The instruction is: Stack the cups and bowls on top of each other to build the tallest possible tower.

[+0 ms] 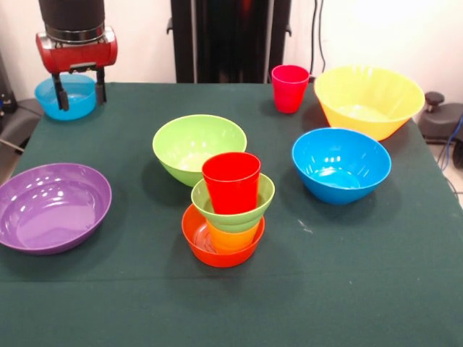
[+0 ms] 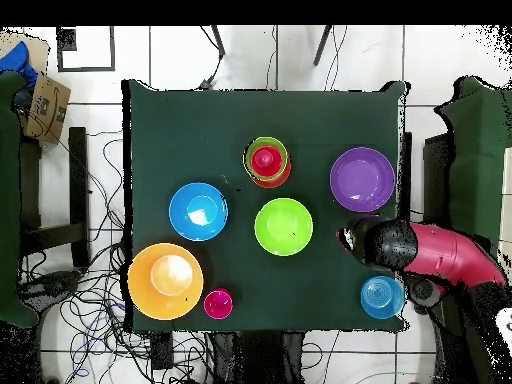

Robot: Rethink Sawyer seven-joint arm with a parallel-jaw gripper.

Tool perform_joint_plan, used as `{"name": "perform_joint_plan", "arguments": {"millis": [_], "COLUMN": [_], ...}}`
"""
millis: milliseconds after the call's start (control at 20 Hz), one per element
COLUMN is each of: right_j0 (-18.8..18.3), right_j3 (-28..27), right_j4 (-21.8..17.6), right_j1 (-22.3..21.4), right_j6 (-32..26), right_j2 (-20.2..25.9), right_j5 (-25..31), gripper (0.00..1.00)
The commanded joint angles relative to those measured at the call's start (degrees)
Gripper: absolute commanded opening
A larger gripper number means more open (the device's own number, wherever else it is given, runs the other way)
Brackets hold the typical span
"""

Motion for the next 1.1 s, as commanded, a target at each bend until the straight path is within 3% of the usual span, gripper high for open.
{"name": "perform_joint_plan", "arguments": {"millis": [50, 200, 350, 800, 1100], "right_j0": [-3.0, -0.8, 2.0, 8.1, 11.0], "right_j3": [1.6, -1.3, -3.0, -8.4, -13.5], "right_j4": [4.0, 3.0, 4.5, 8.3, 10.2], "right_j1": [0.2, 1.6, 4.4, 6.5, 13.1], "right_j6": [4.9, 5.4, 7.9, 11.0, 13.4], "right_j2": [1.7, 1.0, 1.7, 0.6, -0.8], "right_j5": [0.8, 1.4, 1.1, 3.6, -1.4], "gripper": [1.0, 1.0, 1.0, 1.0, 1.0]}}
